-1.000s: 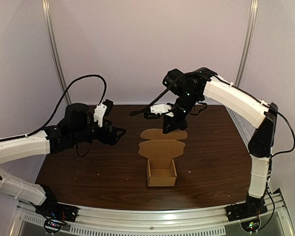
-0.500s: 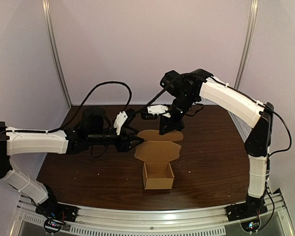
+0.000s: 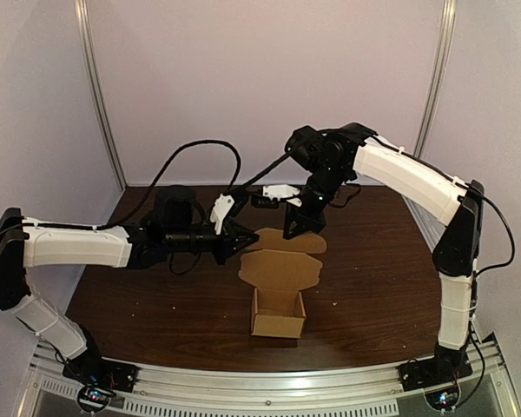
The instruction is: Fold the paper box
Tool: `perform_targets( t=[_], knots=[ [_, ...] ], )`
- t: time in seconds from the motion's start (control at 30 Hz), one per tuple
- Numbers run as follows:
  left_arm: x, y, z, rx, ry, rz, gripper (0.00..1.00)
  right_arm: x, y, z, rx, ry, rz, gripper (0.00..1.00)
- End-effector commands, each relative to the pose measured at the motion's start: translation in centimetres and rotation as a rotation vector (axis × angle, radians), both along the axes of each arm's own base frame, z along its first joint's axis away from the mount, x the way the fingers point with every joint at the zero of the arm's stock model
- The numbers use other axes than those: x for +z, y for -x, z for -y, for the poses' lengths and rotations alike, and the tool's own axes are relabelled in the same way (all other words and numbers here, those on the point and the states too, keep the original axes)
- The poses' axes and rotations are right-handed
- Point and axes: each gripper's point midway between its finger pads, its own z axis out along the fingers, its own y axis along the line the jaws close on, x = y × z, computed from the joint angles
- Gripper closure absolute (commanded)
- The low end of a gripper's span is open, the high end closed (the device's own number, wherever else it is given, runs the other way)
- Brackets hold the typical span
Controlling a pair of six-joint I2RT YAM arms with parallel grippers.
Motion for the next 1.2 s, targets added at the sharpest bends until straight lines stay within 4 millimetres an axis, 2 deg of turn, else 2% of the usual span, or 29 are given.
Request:
perform_targets(
  t=[0.0, 0.13, 0.27, 0.4, 0.5, 0.57, 0.63, 0.7, 0.8, 0.87, 0.93, 1.07, 1.17],
  knots=[
    [1.5, -2.1, -0.1, 0.151, 0.061, -0.034, 0.96, 0.5, 1.8, 2.3, -0.114, 0.083, -0.124, 1.0],
    [2.3, -1.8, 0.7, 0.193, 0.171, -0.089, 0.9, 1.0, 1.1, 1.6, -0.184, 0.058, -0.127, 1.0],
    [3.0, -1.0, 2.2, 0.144, 0.241, -0.141, 0.78, 1.1, 0.4, 1.3, -0.218, 0.048, -0.118, 1.0],
    [3.5, -0.3, 2.1, 0.119, 0.235, -0.152, 0.67, 0.9, 0.4, 1.6, -0.205, 0.06, -0.105, 1.0],
    [3.8, 0.4, 0.1, 0.14, 0.135, -0.1, 0.59, 0.9, 0.7, 2.2, -0.181, 0.072, -0.094, 1.0],
    [4.0, 0.8, -2.2, 0.191, 0.057, -0.059, 0.53, 0.8, 1.1, 2.6, -0.16, 0.074, -0.095, 1.0],
    [4.1, 0.3, -4.6, 0.275, 0.0, -0.01, 0.46, 1.1, 2.0, 2.7, -0.112, 0.057, -0.103, 1.0],
    [3.9, -0.9, -6.9, 0.346, -0.025, -0.01, 0.43, 1.7, 3.2, 2.6, -0.059, 0.027, -0.131, 1.0],
    [1.9, -2.7, -8.0, 0.382, -0.092, -0.067, 0.45, 2.3, 4.3, 2.5, -0.013, 0.002, -0.148, 1.0],
    [0.3, -3.0, -7.2, 0.339, -0.17, -0.092, 0.47, 2.5, 4.6, 2.4, 0.001, -0.002, -0.145, 1.0],
    [-0.6, -3.0, -5.6, 0.258, -0.202, -0.117, 0.5, 2.5, 4.4, 2.2, -0.005, -0.006, -0.137, 1.0],
    [0.2, -1.7, -2.7, 0.104, -0.124, -0.127, 0.53, 2.2, 3.8, 2.1, -0.028, 0.005, -0.127, 1.0],
    [0.9, -1.2, -2.0, 0.068, -0.082, -0.126, 0.53, 2.0, 3.8, 2.0, -0.033, 0.009, -0.13, 1.0]
  ],
)
